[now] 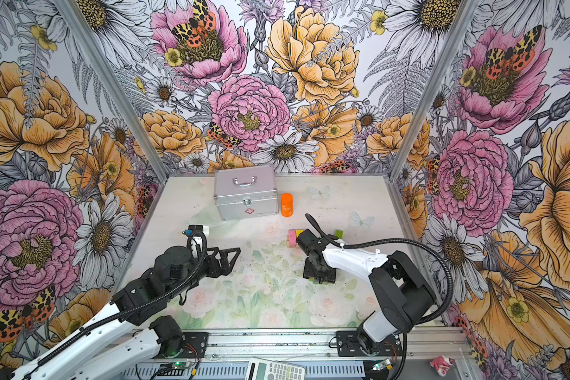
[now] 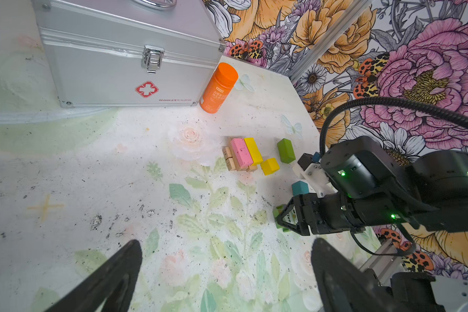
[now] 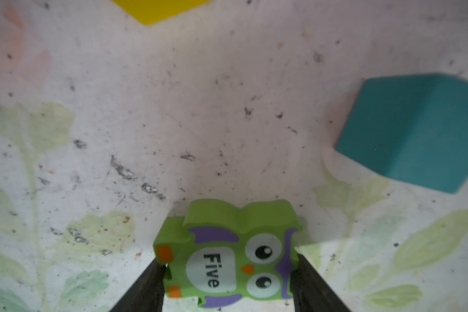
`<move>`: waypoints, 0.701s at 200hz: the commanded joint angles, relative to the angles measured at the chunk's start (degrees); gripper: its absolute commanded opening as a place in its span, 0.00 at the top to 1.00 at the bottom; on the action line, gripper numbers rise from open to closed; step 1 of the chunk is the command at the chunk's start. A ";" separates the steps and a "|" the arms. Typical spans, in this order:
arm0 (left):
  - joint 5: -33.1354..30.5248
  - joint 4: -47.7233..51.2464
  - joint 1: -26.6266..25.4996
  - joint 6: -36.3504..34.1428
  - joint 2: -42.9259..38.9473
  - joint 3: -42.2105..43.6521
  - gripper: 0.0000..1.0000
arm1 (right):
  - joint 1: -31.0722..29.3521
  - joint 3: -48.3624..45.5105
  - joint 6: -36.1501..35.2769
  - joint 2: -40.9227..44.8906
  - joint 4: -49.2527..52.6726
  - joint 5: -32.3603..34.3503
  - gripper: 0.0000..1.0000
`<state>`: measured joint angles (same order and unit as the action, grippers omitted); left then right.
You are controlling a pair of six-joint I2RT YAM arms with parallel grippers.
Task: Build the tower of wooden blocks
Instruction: 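Close the right gripper on the green owl block and lift it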
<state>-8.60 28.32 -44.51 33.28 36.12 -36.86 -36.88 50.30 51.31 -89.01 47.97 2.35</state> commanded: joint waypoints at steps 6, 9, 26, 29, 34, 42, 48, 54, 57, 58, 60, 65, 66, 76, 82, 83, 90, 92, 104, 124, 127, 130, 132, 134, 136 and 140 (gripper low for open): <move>-1.80 0.16 -0.43 1.09 0.00 -0.76 0.01 | -1.08 0.68 -0.86 -2.19 -2.70 0.63 0.43; -1.85 0.17 -0.40 1.13 0.05 -0.76 0.01 | -1.15 0.67 -0.86 -2.26 -2.77 0.64 0.43; -2.06 0.09 -0.39 1.18 0.42 -0.85 0.01 | -1.26 0.57 -1.04 -3.02 -2.79 0.72 0.43; -1.99 0.08 -0.40 1.18 0.56 -0.89 0.01 | -1.33 0.54 -1.04 -3.13 -2.79 0.75 0.43; -2.11 0.15 -0.20 1.18 0.69 -0.93 0.01 | -1.35 0.50 -1.04 -3.33 -2.84 0.81 0.43; -2.03 0.09 -0.40 1.18 0.99 -1.02 0.01 | -1.44 0.33 -1.04 -3.53 -2.94 0.79 0.42; -1.88 0.07 -0.40 1.18 1.18 -1.13 0.01 | -1.52 0.24 -0.95 -3.64 -2.95 0.89 0.41; -1.85 0.07 -0.36 1.18 1.30 -1.19 0.01 | -1.61 0.23 -0.95 -3.67 -2.96 0.98 0.40; -1.81 0.08 -0.39 1.18 1.32 -1.26 0.01 | -1.61 0.23 -0.95 -3.65 -2.97 0.99 0.40; -1.84 0.08 -0.40 1.18 1.32 -1.23 0.01 | -1.61 0.23 -0.95 -3.68 -2.97 0.99 0.40; -1.85 0.07 -0.40 1.13 1.32 -1.27 0.01 | -1.66 0.23 -0.95 -3.64 -2.97 0.99 0.39; -1.81 0.13 -0.40 1.17 1.41 -1.28 0.01 | -1.70 0.23 -0.87 -3.59 -2.98 1.05 0.39; -1.84 0.10 -0.31 1.18 1.41 -1.28 0.01 | -1.70 0.23 -0.86 -3.55 -2.97 1.07 0.38; -1.88 0.08 -0.31 1.17 1.32 -1.28 0.01 | -1.72 0.21 -0.82 -3.34 -2.97 1.22 0.36; -1.86 0.08 -0.40 1.18 1.25 -1.28 0.01 | -1.71 0.23 -0.77 -3.19 -2.96 1.25 0.35; -1.86 0.08 -0.40 1.18 1.24 -1.28 0.01 | -1.75 0.23 -0.77 -3.19 -2.96 1.25 0.35; -1.92 0.08 -0.40 1.18 1.08 -1.20 0.01 | -1.74 0.23 -0.84 -3.18 -2.97 1.23 0.33; -1.87 0.07 -0.40 1.18 1.06 -1.20 0.01 | -1.77 0.28 -0.85 -3.18 -2.97 1.24 0.33; -2.00 0.18 -0.40 1.18 0.81 -1.11 0.01 | -1.70 0.39 -0.86 -3.28 -2.96 1.25 0.30; -1.86 0.16 -0.39 1.35 0.47 -0.89 0.01 | -1.79 0.49 -0.90 -3.65 -2.97 1.23 0.26; -1.86 0.16 -0.45 1.35 0.40 -0.85 0.01 | -1.79 0.50 -0.90 -3.68 -2.97 1.25 0.26; -1.86 0.16 -0.48 1.35 0.36 -0.84 0.01 | -1.79 0.50 -0.86 -3.75 -2.94 1.25 0.25; -1.86 0.16 -0.49 1.35 0.29 -0.80 0.01 | -1.79 0.50 -0.86 -3.73 -2.95 1.25 0.25; -1.86 0.16 -0.49 1.35 0.27 -0.77 0.01 | -1.79 0.50 -0.86 -3.72 -2.96 1.25 0.25; -1.86 0.16 -0.49 1.35 0.20 -0.78 0.01 | -1.79 0.50 -0.86 -3.71 -2.96 1.25 0.25; -1.86 0.18 -0.49 1.35 0.14 -0.76 0.01 | -1.79 0.56 -0.86 -3.72 -2.95 1.25 0.25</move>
<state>-9.43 28.53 -44.51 34.15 37.32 -36.86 -38.00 51.03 50.85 -90.37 47.35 3.38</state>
